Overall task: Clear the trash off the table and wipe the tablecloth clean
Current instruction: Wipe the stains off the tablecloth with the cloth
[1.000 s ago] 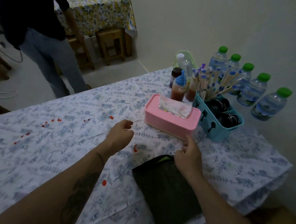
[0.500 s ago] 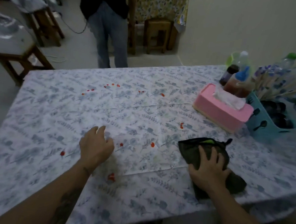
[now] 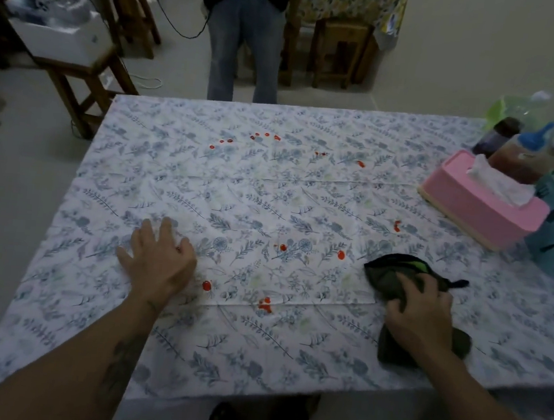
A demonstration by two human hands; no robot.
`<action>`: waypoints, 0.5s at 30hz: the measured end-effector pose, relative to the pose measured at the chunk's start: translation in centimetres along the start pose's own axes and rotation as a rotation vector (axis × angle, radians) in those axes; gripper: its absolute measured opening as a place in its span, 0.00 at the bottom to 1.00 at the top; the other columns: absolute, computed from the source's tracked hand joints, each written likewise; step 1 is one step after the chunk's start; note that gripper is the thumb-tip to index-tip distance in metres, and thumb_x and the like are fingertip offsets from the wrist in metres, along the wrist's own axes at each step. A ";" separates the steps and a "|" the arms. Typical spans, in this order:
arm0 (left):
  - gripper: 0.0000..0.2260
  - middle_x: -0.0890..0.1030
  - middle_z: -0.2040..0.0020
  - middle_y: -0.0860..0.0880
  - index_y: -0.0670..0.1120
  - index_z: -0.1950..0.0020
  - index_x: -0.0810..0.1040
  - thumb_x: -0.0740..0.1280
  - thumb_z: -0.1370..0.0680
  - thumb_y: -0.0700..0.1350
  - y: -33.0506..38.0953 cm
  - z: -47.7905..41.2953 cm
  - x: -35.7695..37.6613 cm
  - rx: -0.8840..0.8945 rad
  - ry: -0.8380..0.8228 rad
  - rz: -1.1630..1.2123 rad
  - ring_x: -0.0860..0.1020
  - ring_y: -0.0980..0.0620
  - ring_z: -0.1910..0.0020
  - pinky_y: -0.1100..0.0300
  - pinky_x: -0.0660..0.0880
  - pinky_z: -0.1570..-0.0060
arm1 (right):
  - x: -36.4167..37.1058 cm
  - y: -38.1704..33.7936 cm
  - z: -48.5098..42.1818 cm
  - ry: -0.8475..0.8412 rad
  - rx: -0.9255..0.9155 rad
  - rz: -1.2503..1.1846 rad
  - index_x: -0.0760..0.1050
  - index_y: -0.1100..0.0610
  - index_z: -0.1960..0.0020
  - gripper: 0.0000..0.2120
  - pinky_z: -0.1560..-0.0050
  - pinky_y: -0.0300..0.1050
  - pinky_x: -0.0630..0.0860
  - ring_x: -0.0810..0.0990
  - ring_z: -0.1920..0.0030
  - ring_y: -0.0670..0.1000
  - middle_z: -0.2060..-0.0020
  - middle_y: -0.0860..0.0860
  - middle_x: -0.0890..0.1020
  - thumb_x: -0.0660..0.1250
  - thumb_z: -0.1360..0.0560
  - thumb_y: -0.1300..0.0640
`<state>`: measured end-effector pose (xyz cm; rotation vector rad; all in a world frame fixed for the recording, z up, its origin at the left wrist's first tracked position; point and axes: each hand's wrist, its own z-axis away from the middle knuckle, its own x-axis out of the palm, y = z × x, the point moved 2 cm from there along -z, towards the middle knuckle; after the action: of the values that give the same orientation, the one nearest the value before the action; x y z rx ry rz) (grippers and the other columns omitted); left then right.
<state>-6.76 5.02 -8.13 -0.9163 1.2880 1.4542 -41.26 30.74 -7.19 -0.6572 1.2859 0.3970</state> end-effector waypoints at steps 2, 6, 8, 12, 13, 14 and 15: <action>0.28 0.58 0.20 0.41 0.50 0.21 0.59 0.52 0.20 0.57 -2.1 -0.2 -0.1 -0.009 0.048 -0.006 0.55 0.40 0.21 0.34 0.47 0.26 | 0.8 -2.4 1.0 0.001 -0.043 -0.023 0.71 0.55 0.30 0.30 0.41 0.61 0.71 0.64 0.39 0.64 0.30 0.58 0.66 0.57 0.30 0.47; 0.27 0.59 0.20 0.42 0.50 0.21 0.60 0.51 0.19 0.58 -5.3 -0.3 0.5 -0.040 0.084 0.004 0.57 0.41 0.22 0.34 0.50 0.26 | 2.4 -7.4 2.0 -0.017 -0.173 -0.010 0.72 0.55 0.30 0.29 0.40 0.59 0.71 0.65 0.39 0.61 0.30 0.57 0.67 0.59 0.30 0.47; 0.27 0.58 0.20 0.43 0.50 0.21 0.60 0.51 0.18 0.57 -6.0 -0.3 1.0 -0.024 0.099 0.002 0.56 0.42 0.21 0.35 0.48 0.25 | 3.4 -9.9 2.3 -0.035 -0.247 0.002 0.72 0.54 0.30 0.28 0.39 0.59 0.71 0.65 0.39 0.61 0.30 0.57 0.67 0.60 0.29 0.48; 0.26 0.57 0.19 0.46 0.51 0.20 0.60 0.50 0.18 0.57 -6.7 -0.4 1.9 -0.012 0.135 0.010 0.54 0.45 0.21 0.37 0.47 0.24 | 5.0 -14.7 2.7 -0.026 -0.403 0.018 0.73 0.54 0.31 0.27 0.39 0.61 0.71 0.67 0.39 0.62 0.31 0.58 0.69 0.60 0.29 0.49; 0.26 0.58 0.19 0.46 0.51 0.21 0.61 0.51 0.18 0.57 -6.8 -0.5 1.9 -0.013 0.150 0.016 0.55 0.45 0.21 0.38 0.47 0.24 | 5.2 -15.6 2.6 -0.022 -0.433 0.022 0.73 0.54 0.32 0.27 0.40 0.62 0.71 0.67 0.38 0.62 0.31 0.59 0.69 0.60 0.29 0.49; 0.26 0.58 0.19 0.46 0.51 0.21 0.61 0.51 0.19 0.56 -6.7 -0.5 1.9 -0.015 0.160 0.020 0.55 0.46 0.21 0.38 0.47 0.24 | 5.4 -16.3 2.4 -0.023 -0.455 0.033 0.73 0.54 0.31 0.27 0.40 0.62 0.71 0.67 0.38 0.63 0.31 0.59 0.69 0.60 0.29 0.49; 0.26 0.58 0.19 0.46 0.51 0.21 0.61 0.51 0.19 0.56 -6.7 -0.4 1.9 -0.018 0.166 0.024 0.55 0.46 0.21 0.38 0.47 0.24 | 5.6 -16.8 2.1 -0.028 -0.468 0.053 0.71 0.53 0.30 0.27 0.39 0.62 0.70 0.67 0.36 0.63 0.30 0.59 0.69 0.59 0.29 0.49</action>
<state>-0.87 4.85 -11.83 -1.0546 1.4131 1.4343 -27.98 18.96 -8.47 -1.0066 1.1924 0.7614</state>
